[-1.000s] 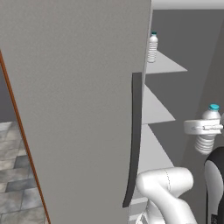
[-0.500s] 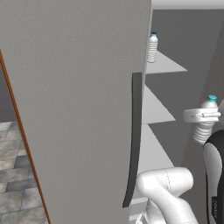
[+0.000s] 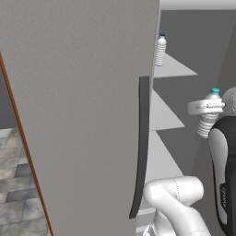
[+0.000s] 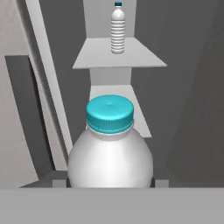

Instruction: Take the bottled waters from the counter and place them in the freezer to freeze. Close the freezer door after placing the bottles.

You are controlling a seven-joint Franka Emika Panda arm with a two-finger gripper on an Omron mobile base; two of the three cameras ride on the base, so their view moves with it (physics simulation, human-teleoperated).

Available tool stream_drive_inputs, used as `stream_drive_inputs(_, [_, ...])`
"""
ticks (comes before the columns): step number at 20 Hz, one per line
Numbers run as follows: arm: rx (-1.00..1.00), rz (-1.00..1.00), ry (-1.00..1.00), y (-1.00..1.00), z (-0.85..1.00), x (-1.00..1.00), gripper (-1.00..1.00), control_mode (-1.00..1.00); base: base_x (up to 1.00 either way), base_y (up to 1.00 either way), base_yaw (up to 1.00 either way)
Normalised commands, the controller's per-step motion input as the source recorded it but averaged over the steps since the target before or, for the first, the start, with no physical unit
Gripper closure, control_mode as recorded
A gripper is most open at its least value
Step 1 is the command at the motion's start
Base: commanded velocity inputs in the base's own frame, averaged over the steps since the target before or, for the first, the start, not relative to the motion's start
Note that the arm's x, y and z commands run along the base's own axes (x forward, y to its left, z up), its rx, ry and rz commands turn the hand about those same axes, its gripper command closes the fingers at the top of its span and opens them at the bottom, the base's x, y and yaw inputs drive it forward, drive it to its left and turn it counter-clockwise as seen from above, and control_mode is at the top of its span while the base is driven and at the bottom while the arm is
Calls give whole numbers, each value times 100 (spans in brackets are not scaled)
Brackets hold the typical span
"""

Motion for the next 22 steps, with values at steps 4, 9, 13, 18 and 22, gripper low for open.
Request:
stream_drive_inputs(4, [0,0,0,0,26,38,100,-100,0,0,0])
stream_drive_inputs(9, [0,0,0,0,35,36,100,-100,0,0,0])
stream_drive_inputs(13, [0,0,0,-8,34,29,100,-100,0,0,0])
stream_drive_inputs(18, [0,0,0,-16,21,20,100,-100,0,0,0])
stream_drive_inputs(22, [0,0,0,-16,0,36,100,-100,0,0,0])
